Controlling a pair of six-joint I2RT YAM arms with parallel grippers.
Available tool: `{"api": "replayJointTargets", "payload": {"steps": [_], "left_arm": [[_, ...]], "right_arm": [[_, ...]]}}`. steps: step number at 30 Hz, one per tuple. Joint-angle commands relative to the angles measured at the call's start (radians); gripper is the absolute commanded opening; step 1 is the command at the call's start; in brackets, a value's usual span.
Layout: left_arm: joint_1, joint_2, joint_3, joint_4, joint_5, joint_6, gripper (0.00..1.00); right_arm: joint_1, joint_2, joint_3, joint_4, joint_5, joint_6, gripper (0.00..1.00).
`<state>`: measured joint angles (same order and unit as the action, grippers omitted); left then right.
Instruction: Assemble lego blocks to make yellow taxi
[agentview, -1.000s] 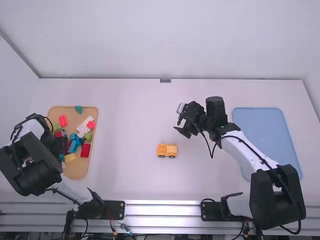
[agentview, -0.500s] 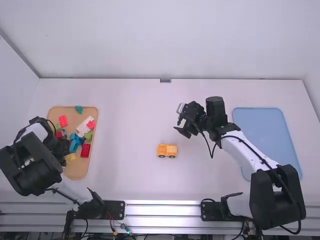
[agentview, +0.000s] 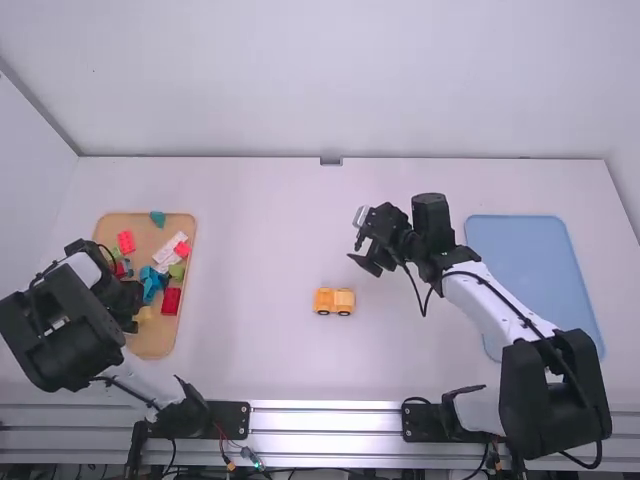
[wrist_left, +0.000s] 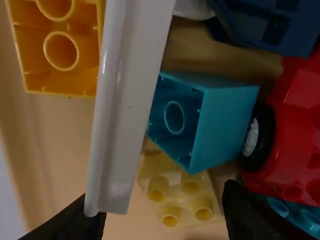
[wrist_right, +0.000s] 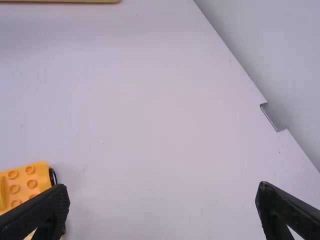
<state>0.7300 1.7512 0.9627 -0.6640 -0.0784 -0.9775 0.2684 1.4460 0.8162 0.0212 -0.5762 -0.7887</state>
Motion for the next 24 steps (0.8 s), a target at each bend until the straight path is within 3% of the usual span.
{"api": "replayJointTargets", "payload": {"steps": [1,11,15,24], "left_arm": [[-0.01,-0.003,-0.008,-0.007,0.011,-0.029,0.61],[-0.05,-0.003,-0.08,0.132,0.01,-0.029,0.58],[-0.042,-0.003,-0.079,0.127,0.01,-0.031,0.53],[-0.047,-0.003,-0.08,0.1,-0.027,-0.133,0.54]], "right_arm": [[0.002,-0.008,-0.01,-0.006,-0.007,0.007,0.99],[0.001,-0.008,-0.011,-0.007,-0.006,0.007,0.99],[0.0,-0.008,-0.011,-0.007,-0.006,0.007,0.99],[0.0,-0.008,-0.011,-0.011,-0.006,0.007,0.99]]}}
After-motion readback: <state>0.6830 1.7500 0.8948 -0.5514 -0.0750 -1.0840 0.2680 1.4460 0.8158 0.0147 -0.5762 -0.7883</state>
